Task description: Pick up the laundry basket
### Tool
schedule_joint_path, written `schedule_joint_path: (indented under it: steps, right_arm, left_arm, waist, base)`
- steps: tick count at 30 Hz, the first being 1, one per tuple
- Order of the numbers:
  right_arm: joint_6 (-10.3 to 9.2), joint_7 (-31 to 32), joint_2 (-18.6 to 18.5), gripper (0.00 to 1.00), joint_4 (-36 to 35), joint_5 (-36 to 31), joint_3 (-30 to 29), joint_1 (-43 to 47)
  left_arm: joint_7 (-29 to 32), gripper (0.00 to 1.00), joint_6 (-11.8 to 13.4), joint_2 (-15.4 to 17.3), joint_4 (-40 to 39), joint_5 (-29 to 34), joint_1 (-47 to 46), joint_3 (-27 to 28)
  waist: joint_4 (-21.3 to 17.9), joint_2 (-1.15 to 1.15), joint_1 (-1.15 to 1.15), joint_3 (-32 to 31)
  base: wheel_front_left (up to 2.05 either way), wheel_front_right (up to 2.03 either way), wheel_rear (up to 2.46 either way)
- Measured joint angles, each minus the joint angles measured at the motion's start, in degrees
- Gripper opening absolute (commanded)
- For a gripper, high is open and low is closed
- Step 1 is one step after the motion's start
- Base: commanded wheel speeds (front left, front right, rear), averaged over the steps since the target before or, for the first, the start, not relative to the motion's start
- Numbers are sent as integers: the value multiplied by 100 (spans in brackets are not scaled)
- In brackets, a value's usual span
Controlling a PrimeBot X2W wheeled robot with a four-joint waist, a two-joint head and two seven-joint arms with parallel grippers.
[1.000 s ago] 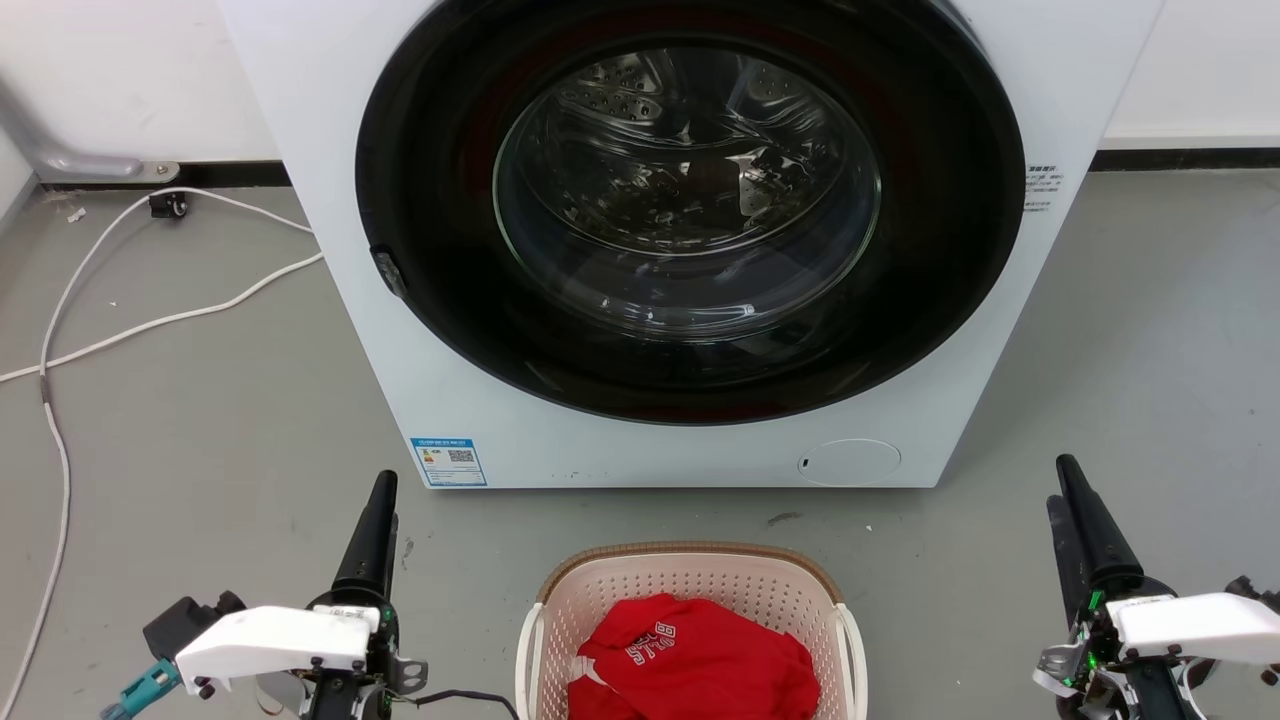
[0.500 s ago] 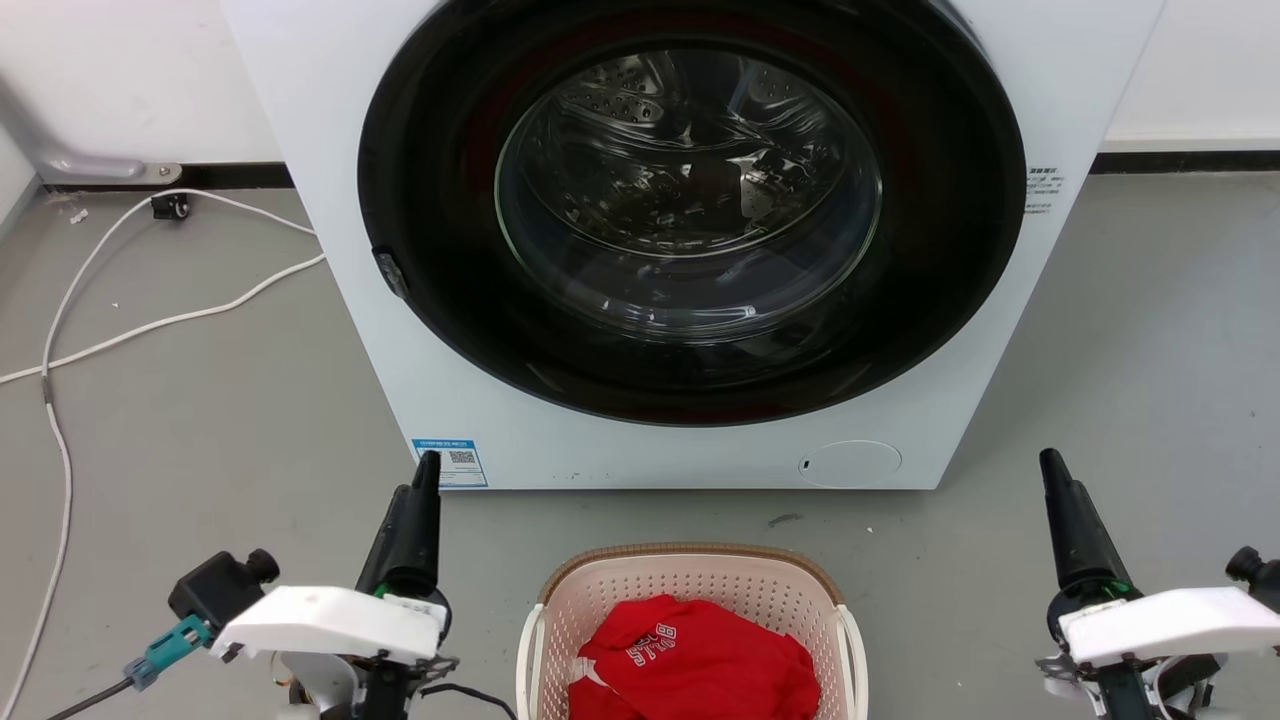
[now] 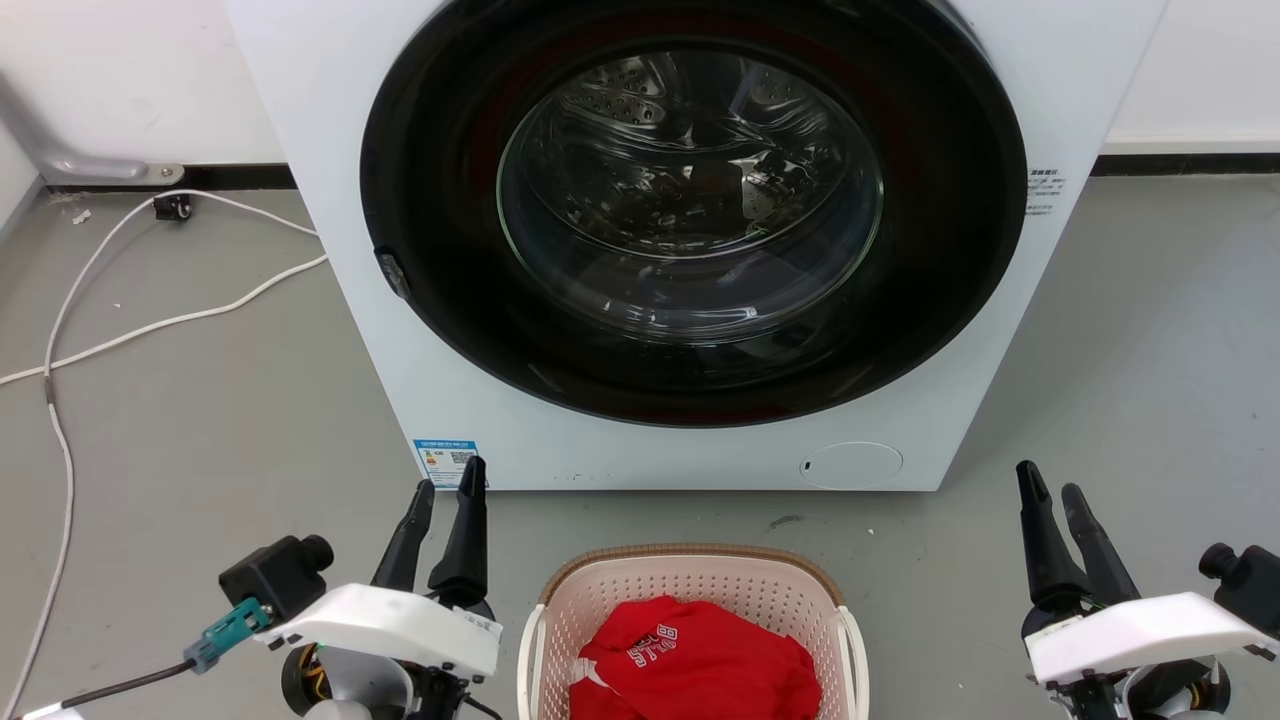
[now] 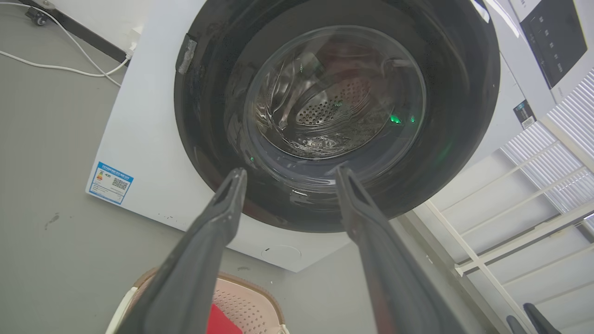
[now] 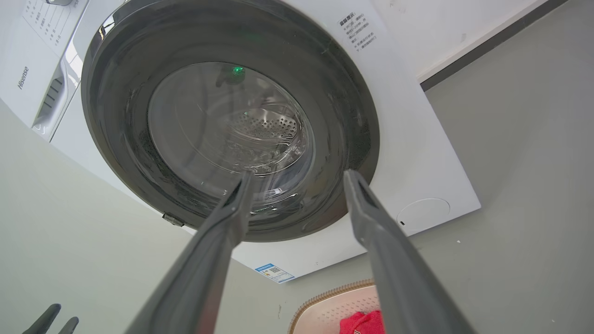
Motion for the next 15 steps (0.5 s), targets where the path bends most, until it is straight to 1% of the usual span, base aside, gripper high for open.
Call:
schedule_joint_path:
  steps: [7, 15]
  right_arm:
    - [0, -41, 4, 100, -45, -582, 10, 27]
    - [0, -68, 7, 100, -104, -1098, 10, 73]
  left_arm:
    - [-115, 100, 119, 18, 29, 569, 4, -168]
    - [-250, 100, 224, 66, 56, 1136, 5, -361]
  waist:
    - [10, 0, 0, -3]
    - [18, 0, 0, -4]
  base:
    - [0, 0, 0]
    - [0, 0, 0]
